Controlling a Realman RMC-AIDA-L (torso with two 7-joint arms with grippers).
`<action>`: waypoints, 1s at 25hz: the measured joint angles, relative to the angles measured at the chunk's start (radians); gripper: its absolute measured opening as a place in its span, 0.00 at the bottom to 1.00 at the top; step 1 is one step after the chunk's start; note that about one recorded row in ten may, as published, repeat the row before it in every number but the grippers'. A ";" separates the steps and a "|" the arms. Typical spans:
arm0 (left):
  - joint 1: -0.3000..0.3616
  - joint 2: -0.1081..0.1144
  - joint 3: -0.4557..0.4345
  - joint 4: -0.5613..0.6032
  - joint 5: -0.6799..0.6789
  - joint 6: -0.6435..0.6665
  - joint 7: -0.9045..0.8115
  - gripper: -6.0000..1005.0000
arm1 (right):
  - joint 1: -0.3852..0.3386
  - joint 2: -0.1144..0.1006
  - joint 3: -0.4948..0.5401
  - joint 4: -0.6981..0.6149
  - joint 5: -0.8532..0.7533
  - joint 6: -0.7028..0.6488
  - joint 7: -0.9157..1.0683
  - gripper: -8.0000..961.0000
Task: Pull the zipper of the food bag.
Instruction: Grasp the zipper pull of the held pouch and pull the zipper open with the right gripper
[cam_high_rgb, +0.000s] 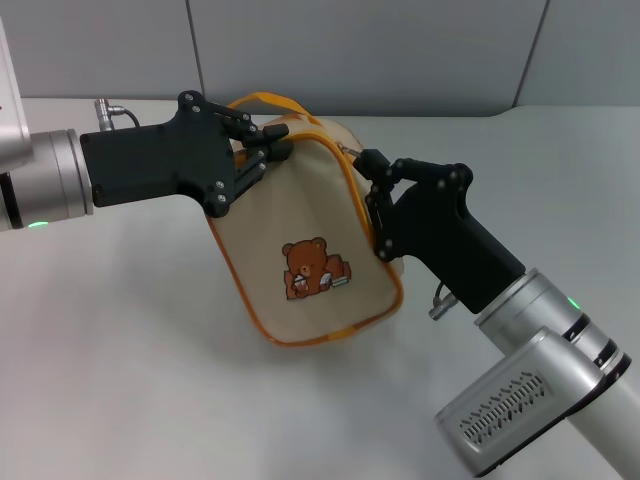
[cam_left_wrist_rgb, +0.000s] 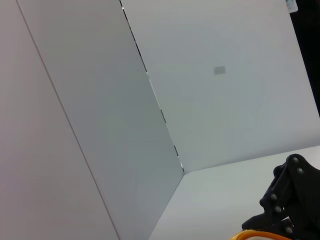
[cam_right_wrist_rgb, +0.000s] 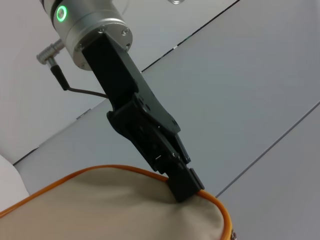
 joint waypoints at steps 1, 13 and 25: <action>0.000 0.000 0.000 0.000 0.000 0.002 0.000 0.08 | 0.000 0.000 0.000 0.000 0.000 0.000 0.000 0.03; 0.006 0.001 -0.005 0.001 -0.009 0.009 0.003 0.07 | -0.029 0.000 0.000 0.006 0.005 0.000 0.002 0.02; 0.004 0.005 -0.010 0.011 -0.030 -0.001 0.003 0.07 | -0.309 -0.001 0.040 -0.008 0.009 -0.011 0.002 0.09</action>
